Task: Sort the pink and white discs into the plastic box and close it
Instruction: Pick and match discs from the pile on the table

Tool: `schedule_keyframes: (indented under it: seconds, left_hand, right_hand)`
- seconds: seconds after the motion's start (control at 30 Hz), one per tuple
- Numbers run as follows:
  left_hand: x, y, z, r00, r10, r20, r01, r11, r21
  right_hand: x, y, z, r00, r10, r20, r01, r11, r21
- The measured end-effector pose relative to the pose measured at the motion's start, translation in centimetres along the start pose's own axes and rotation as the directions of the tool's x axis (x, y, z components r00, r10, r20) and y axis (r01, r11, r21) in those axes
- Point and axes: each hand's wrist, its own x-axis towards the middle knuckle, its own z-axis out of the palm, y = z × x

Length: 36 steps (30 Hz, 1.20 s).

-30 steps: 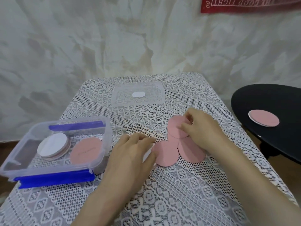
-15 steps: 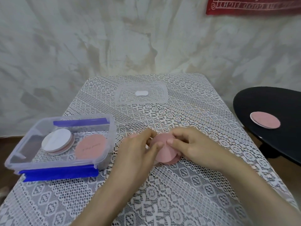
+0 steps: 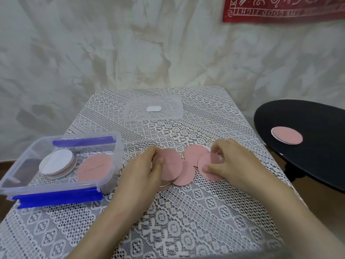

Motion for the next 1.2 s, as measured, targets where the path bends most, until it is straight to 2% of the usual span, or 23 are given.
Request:
schedule_keyframes:
  seconds: [0.13, 0.23, 0.3, 0.37, 0.47, 0.53, 0.73, 0.83, 0.93, 1.0, 1.1, 1.2]
  left_hand:
    - [0.4, -0.1, 0.2, 1.000, -0.004, -0.001, 0.004, 0.999, -0.035]
    - [0.5, -0.3, 0.3, 1.000, 0.001, 0.004, -0.001, 0.999, -0.035]
    - [0.6, -0.5, 0.2, 1.000, 0.020, 0.010, -0.020, 0.999, -0.041]
    - [0.6, -0.6, 0.3, 0.999, 0.029, 0.037, -0.026, 0.996, -0.086]
    - [0.6, -0.4, 0.4, 0.995, 0.008, 0.103, 0.017, 0.970, -0.242]
    - [0.6, -0.3, 0.4, 0.994, 0.014, 0.111, 0.021, 0.952, -0.306]
    - [0.7, -0.5, 0.1, 0.989, 0.044, 0.140, 0.002, 0.950, -0.313]
    - [0.6, -0.7, -0.1, 0.994, 0.037, 0.107, -0.009, 0.966, -0.259]
    - [0.4, -1.1, -0.4, 0.999, 0.000, 0.048, 0.008, 0.985, -0.172]
    - [0.2, -1.3, -0.6, 0.999, -0.034, 0.024, 0.037, 0.986, -0.161]
    - [-0.2, -1.2, -0.9, 0.998, -0.063, 0.018, 0.065, 0.988, -0.141]
    - [-0.5, -1.2, -1.0, 0.998, -0.064, 0.001, 0.064, 0.989, -0.133]
  right_hand:
    - [1.1, 0.7, 0.2, 0.999, -0.041, -0.028, 0.045, 0.982, 0.184]
    - [1.5, 0.4, 0.0, 0.991, -0.137, -0.012, 0.126, 0.874, 0.469]
    - [1.5, -0.3, 0.0, 0.982, -0.187, 0.031, 0.133, 0.797, 0.589]
    - [1.5, -1.0, 0.5, 0.969, -0.242, 0.057, 0.162, 0.789, 0.593]
    - [1.6, -2.1, 1.6, 0.955, -0.288, 0.076, 0.209, 0.830, 0.517]
    - [1.6, -2.8, 2.1, 0.951, -0.300, 0.080, 0.211, 0.814, 0.541]
    - [1.6, -3.8, 2.3, 0.952, -0.296, 0.083, 0.179, 0.753, 0.633]
    - [1.6, -3.7, 2.4, 0.953, -0.298, 0.052, 0.220, 0.801, 0.557]
    - [1.6, -3.1, 2.3, 0.963, -0.269, -0.015, 0.259, 0.907, 0.333]
    - [1.3, -3.1, 1.9, 0.968, -0.249, 0.021, 0.241, 0.953, 0.184]
    - [0.5, -3.3, 1.8, 0.966, -0.237, 0.105, 0.233, 0.971, 0.049]
    - [0.3, -3.5, 2.3, 0.961, -0.268, 0.076, 0.269, 0.963, -0.002]
